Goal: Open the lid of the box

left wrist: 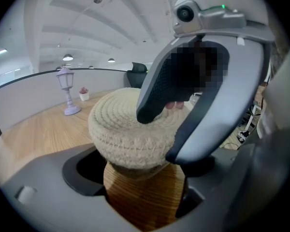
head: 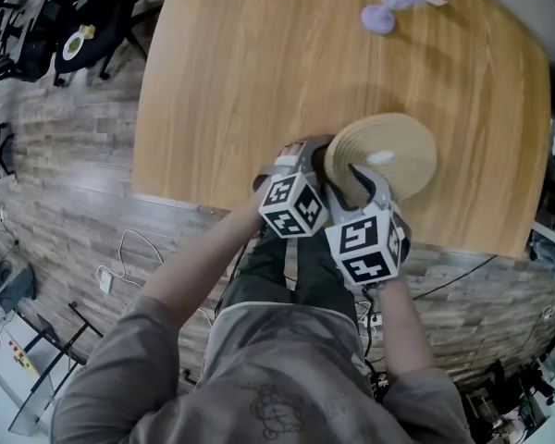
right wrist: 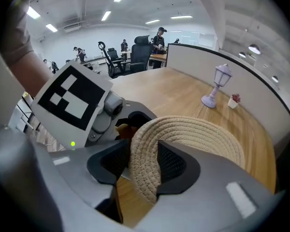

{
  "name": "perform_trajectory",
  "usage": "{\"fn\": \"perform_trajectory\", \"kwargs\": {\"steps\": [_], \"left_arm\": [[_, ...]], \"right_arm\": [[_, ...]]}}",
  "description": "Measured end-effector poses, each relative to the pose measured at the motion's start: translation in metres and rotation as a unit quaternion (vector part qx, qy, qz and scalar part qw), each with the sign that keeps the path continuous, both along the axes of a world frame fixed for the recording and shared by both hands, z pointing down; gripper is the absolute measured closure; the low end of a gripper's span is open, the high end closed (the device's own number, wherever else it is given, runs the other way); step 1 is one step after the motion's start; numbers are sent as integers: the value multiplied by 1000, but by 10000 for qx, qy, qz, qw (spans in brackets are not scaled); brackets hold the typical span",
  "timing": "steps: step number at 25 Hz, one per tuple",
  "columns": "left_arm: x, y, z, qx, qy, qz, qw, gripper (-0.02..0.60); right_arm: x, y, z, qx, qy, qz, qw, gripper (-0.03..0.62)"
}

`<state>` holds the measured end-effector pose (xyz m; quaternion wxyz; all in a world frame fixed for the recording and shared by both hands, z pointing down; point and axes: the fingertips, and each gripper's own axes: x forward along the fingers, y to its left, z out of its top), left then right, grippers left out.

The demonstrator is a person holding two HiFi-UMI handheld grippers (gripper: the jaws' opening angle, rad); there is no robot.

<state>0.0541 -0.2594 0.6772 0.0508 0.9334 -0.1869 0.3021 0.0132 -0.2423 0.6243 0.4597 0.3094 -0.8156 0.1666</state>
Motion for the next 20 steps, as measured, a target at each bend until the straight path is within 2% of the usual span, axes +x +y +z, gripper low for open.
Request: {"fn": "perform_trajectory", "kwargs": {"steps": [6,8,14,20], "left_arm": [[0,1,2,-11,-7,2,10000,129],[1,1,2,-11,8,-1,10000,129],[0,-1,3,11,0,-1,10000,130],[0,1,6,-172,-61,-8,9998,130]], "right_arm": [[-5,5,3,-36,368,-258,9990,469],[-5,5,1,17,331,-271,9991,481],[-5,4,-12,123,-27,-80,9999,507],[5,-1,-56,160,-861,369,9955,510]]}}
